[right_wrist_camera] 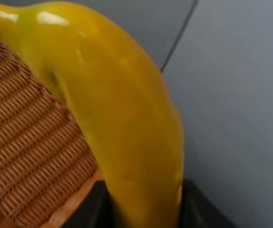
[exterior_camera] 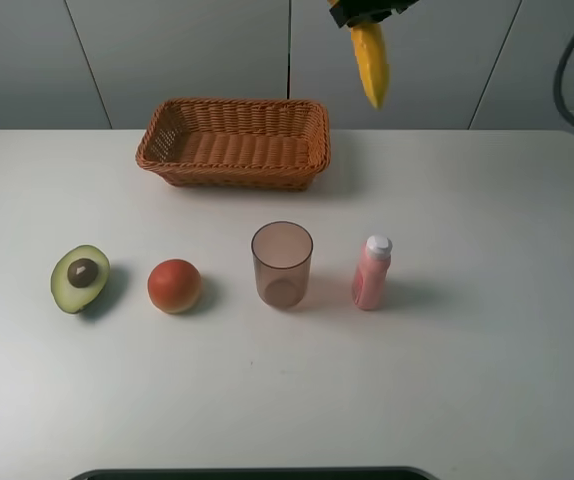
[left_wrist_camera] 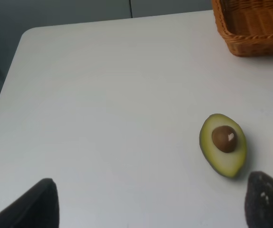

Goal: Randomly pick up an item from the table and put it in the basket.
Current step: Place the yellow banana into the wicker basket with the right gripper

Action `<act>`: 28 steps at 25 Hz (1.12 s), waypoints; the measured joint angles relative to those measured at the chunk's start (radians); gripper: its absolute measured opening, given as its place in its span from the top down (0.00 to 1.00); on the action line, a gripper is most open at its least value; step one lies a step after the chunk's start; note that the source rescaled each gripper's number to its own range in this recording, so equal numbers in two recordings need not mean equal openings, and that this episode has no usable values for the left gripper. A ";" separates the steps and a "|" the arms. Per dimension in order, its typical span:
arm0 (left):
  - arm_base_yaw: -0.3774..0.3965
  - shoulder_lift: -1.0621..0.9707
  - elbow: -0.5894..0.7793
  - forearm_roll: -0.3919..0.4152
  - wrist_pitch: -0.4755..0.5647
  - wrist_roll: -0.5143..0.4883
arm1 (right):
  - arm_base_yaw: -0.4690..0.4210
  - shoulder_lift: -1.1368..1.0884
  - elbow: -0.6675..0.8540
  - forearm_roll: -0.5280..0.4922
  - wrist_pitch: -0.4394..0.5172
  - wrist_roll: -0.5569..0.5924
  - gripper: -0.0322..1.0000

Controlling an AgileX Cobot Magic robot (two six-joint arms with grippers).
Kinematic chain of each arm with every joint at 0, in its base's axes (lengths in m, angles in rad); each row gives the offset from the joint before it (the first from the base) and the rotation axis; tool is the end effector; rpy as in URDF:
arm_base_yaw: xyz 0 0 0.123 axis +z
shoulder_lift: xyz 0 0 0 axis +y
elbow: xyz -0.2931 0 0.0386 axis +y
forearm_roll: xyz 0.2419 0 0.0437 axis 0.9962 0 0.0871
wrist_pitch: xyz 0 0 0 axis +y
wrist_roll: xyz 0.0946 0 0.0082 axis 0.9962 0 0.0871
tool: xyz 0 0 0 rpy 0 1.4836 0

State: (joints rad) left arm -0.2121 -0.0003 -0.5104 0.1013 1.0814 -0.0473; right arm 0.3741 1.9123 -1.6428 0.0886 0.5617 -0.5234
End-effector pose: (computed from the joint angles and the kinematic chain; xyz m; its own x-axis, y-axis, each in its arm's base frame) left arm -0.0174 0.0124 0.2740 -0.4526 0.0979 -0.8863 0.1325 0.9903 0.0417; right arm 0.4165 0.1683 0.2998 -0.3947 -0.6202 -0.6779 -0.6308 0.7194 -0.2908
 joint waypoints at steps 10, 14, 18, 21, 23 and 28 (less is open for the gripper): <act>0.000 0.000 0.000 0.000 0.000 0.000 | 0.176 0.306 -0.237 0.000 -0.050 -0.421 0.97; 0.000 0.000 0.000 0.000 0.000 0.000 | 0.191 0.391 -0.267 0.027 -0.058 -0.454 0.97; 0.000 0.000 0.000 0.000 0.000 0.000 | 0.193 0.451 -0.270 0.047 -0.058 -0.460 0.97; 0.000 0.000 0.000 0.000 0.000 0.000 | 0.193 0.460 -0.272 0.053 -0.058 -0.460 0.97; 0.000 0.000 0.000 0.000 0.000 0.000 | 0.193 0.460 -0.282 0.053 -0.058 -0.457 0.97; 0.000 0.000 0.000 0.000 0.000 0.000 | 0.193 0.460 -0.293 0.055 -0.058 -0.442 0.97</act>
State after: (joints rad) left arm -0.2121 -0.0003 -0.5104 0.1013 1.0814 -0.0473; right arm 0.5667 2.3719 -1.9358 0.1437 0.5042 -0.9654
